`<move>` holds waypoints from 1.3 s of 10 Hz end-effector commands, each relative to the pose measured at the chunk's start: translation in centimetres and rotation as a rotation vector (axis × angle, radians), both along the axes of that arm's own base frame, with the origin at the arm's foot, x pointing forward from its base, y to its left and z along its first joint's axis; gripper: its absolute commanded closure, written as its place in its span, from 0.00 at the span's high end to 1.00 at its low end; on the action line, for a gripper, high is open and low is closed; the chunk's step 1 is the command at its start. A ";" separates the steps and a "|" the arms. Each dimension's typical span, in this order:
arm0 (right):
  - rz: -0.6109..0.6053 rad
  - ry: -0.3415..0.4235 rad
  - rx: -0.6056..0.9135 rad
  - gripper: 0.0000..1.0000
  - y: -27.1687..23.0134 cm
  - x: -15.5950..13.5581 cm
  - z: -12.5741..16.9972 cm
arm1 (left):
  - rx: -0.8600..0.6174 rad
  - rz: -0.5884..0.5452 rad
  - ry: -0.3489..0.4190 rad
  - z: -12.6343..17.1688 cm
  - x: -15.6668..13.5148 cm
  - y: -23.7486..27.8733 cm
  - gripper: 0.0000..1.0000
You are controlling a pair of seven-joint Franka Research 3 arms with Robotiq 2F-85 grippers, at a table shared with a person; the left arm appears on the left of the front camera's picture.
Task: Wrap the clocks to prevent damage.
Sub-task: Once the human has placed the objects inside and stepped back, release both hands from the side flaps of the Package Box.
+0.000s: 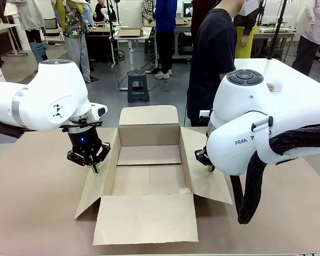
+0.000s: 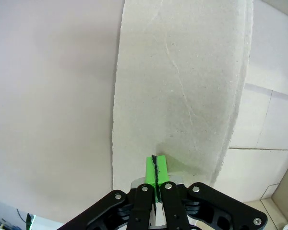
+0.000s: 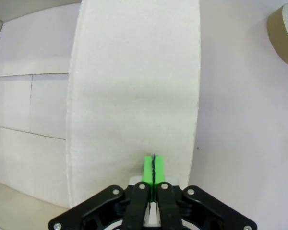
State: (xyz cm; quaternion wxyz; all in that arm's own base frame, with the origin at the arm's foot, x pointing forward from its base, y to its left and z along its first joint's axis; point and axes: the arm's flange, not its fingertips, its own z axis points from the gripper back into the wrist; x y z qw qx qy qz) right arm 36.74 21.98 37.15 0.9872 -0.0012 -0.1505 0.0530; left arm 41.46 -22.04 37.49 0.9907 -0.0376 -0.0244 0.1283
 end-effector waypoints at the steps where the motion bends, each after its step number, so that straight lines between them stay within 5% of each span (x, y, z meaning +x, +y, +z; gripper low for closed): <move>1: -0.007 0.003 -0.001 0.01 0.1 -0.1 -0.1 | 0.003 -0.005 -0.004 0.1 -0.1 -0.2 0.00; 13: -0.007 0.003 -0.001 0.01 0.1 -0.1 -0.1 | 0.003 -0.005 -0.004 0.1 -0.1 -0.2 0.00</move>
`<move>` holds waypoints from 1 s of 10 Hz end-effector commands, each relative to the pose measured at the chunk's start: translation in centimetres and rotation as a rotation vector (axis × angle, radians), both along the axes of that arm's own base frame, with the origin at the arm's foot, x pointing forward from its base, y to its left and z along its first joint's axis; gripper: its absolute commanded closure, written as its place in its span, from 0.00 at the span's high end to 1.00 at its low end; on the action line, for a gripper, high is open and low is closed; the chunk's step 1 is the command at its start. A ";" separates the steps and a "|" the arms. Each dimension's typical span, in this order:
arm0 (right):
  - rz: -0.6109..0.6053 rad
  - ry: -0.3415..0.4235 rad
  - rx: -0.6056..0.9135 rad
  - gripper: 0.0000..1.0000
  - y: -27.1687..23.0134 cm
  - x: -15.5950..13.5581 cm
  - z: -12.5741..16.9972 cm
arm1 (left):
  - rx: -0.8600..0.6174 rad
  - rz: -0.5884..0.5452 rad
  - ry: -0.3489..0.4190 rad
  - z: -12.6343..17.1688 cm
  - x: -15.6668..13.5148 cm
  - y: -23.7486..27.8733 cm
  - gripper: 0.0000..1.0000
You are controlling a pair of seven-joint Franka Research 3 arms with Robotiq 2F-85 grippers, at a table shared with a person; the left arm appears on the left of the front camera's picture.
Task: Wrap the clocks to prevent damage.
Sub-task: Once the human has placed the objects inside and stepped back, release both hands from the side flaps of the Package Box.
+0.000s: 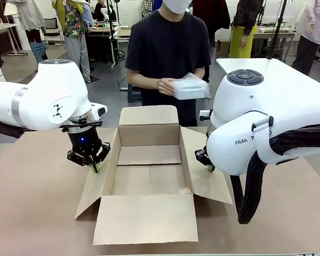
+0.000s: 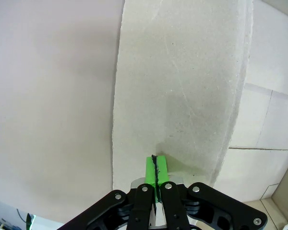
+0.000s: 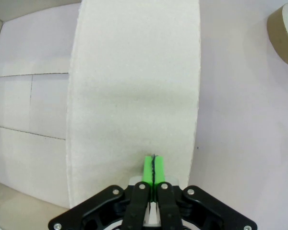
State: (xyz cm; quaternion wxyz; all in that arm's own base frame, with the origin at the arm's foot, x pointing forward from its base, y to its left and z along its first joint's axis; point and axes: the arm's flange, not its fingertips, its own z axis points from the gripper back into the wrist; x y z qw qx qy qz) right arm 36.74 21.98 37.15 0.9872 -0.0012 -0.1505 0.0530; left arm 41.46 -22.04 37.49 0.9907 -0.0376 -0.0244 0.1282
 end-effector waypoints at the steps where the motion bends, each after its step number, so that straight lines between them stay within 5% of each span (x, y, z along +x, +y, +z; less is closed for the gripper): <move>1: -0.007 0.003 -0.001 0.01 0.1 -0.1 -0.1 | 0.003 -0.005 -0.004 0.1 -0.1 -0.2 0.00; 10: -0.007 0.003 -0.001 0.01 0.1 -0.1 -0.1 | 0.003 -0.005 -0.004 0.1 -0.1 -0.2 0.00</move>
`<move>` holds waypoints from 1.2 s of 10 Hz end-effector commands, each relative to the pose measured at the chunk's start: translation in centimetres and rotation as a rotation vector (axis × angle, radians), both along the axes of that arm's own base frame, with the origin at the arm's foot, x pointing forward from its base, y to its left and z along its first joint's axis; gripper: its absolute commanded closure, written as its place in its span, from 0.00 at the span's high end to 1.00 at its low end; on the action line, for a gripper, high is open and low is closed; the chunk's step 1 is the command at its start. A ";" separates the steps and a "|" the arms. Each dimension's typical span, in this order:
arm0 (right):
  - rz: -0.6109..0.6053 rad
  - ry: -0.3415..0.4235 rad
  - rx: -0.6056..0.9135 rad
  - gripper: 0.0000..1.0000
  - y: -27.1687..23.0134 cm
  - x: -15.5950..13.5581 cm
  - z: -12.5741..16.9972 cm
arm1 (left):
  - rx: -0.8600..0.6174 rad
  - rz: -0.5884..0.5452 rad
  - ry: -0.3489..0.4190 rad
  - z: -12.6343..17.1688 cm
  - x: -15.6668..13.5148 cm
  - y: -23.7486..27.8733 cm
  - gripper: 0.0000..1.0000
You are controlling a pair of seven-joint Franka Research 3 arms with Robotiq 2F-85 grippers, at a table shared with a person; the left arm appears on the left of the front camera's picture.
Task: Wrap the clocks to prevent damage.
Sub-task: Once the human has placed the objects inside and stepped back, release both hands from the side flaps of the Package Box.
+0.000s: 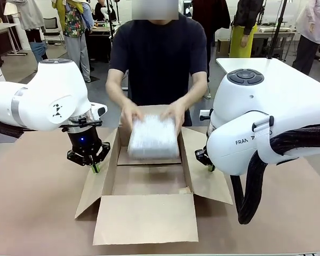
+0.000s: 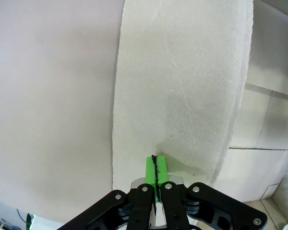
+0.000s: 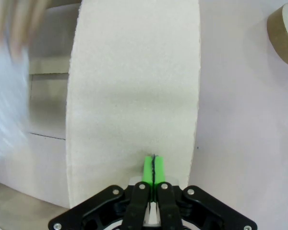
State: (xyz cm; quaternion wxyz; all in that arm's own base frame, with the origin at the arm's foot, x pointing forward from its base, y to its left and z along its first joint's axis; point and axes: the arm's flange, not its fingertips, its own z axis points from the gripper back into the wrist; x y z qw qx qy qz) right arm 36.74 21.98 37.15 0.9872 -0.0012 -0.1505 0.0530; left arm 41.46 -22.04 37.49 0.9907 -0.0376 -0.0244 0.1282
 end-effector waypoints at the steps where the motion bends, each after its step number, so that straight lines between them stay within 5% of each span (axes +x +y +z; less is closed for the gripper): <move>1: -0.007 0.003 -0.001 0.01 0.1 -0.1 -0.1 | 0.003 -0.005 -0.004 0.1 -0.1 -0.2 0.00; 12: -0.007 0.003 -0.001 0.01 0.1 -0.1 -0.1 | 0.003 -0.005 -0.004 0.1 -0.1 -0.2 0.00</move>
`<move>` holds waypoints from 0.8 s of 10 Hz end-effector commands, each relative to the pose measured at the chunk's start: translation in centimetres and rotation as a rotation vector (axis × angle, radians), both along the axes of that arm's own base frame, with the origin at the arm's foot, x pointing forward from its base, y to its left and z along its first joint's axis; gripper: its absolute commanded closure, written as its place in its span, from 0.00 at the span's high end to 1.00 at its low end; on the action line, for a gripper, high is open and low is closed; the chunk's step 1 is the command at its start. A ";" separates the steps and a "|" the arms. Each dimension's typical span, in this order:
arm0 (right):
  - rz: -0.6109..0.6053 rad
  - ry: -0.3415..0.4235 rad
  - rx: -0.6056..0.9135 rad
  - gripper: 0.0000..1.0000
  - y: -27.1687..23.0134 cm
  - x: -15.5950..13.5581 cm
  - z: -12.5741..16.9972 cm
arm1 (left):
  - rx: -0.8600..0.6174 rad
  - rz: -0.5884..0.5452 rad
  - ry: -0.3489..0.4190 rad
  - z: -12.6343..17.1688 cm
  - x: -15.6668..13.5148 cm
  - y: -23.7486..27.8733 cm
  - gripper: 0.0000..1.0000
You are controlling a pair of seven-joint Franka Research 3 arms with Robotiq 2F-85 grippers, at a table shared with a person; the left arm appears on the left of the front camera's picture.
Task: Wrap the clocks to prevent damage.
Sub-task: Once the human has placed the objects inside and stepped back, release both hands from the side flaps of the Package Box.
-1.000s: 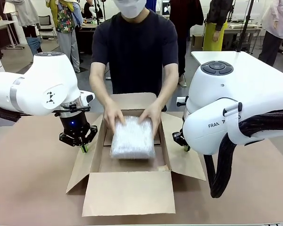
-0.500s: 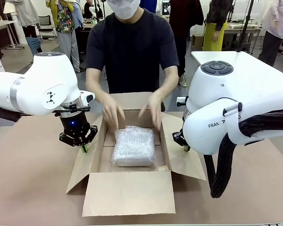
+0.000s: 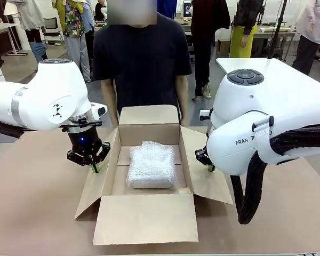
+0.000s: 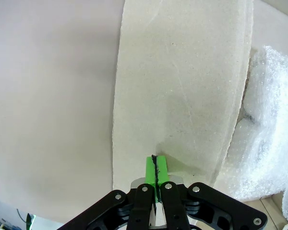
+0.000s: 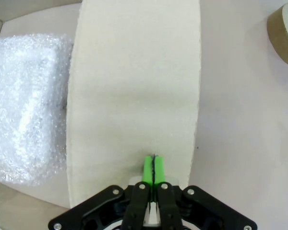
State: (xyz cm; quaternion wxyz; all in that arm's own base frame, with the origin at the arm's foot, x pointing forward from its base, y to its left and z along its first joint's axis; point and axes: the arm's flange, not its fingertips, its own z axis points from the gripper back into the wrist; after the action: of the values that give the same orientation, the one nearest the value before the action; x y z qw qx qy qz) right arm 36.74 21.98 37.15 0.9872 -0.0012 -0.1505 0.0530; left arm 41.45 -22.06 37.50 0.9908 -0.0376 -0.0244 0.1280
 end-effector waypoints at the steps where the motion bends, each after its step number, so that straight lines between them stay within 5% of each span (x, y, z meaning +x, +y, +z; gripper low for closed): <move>1: 0.000 0.000 0.000 0.01 0.0 0.0 0.0 | 0.003 -0.005 -0.004 0.1 -0.1 -0.1 0.00; 2: 0.224 -0.036 -0.028 0.01 -1.2 -0.5 1.5 | 0.000 0.000 0.000 0.0 0.0 0.0 0.00; 4: 0.454 -0.059 -0.074 0.01 -4.4 -2.1 7.5 | -0.047 -0.328 -0.055 5.3 -0.3 3.8 0.00; 5: 0.603 -0.011 -0.177 0.01 -6.0 -2.8 9.6 | 0.084 -0.499 -0.057 7.0 -0.5 5.5 0.00; 8: 0.766 0.097 -0.251 0.01 -11.3 -4.8 14.1 | 0.144 -0.754 -0.127 11.0 -2.3 11.1 0.00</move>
State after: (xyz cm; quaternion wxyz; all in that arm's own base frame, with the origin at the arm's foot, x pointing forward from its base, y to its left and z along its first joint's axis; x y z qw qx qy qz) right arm 31.95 12.06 49.84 0.9066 -0.0452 -0.0891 0.4100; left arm 39.87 -12.77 47.93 0.9756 0.0189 -0.0554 -0.2118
